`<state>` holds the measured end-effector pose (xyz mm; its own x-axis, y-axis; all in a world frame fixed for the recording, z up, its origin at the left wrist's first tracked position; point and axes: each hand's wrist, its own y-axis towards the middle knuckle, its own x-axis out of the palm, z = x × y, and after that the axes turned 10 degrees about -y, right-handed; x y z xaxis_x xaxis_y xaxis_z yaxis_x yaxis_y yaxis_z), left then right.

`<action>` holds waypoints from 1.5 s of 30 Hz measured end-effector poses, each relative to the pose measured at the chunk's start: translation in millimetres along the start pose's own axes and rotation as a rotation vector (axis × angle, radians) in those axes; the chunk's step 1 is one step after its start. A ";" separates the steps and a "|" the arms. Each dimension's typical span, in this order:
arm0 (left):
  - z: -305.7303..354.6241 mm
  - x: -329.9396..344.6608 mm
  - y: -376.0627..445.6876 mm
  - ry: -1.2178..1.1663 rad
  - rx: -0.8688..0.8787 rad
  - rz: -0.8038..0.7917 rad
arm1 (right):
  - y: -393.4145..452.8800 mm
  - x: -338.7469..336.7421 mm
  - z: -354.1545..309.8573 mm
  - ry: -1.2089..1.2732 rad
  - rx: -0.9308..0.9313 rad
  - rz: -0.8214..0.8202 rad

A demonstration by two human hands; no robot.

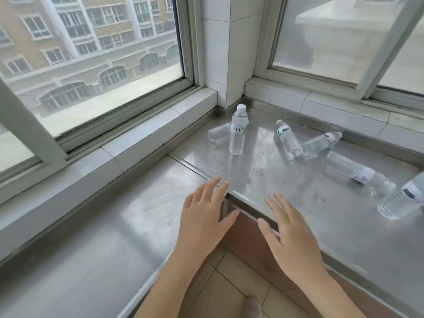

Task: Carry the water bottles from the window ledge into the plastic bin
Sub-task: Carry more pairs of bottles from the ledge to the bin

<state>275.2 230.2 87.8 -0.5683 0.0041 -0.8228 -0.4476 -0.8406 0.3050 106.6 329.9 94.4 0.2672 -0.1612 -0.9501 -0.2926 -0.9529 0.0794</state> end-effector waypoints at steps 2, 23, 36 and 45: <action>6.4 12.9 26.9 0.009 -0.023 0.000 | 33.3 -0.4 16.2 -0.039 -0.037 0.001; -93.7 122.7 314.3 0.119 -0.217 -0.162 | 351.0 70.6 80.8 -0.218 -0.066 -0.153; -160.8 219.4 445.6 0.012 -0.343 -0.518 | 415.3 119.0 63.7 0.475 0.119 -0.216; -154.6 218.4 436.3 -0.117 -0.493 -0.356 | 419.9 118.9 71.2 0.677 0.175 -0.220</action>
<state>62.5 -219.3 -33.0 -0.5273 0.3667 -0.7665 -0.2679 -0.9278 -0.2596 -49.8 -71.1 -6.7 0.8288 -0.1479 -0.5397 -0.2942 -0.9356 -0.1954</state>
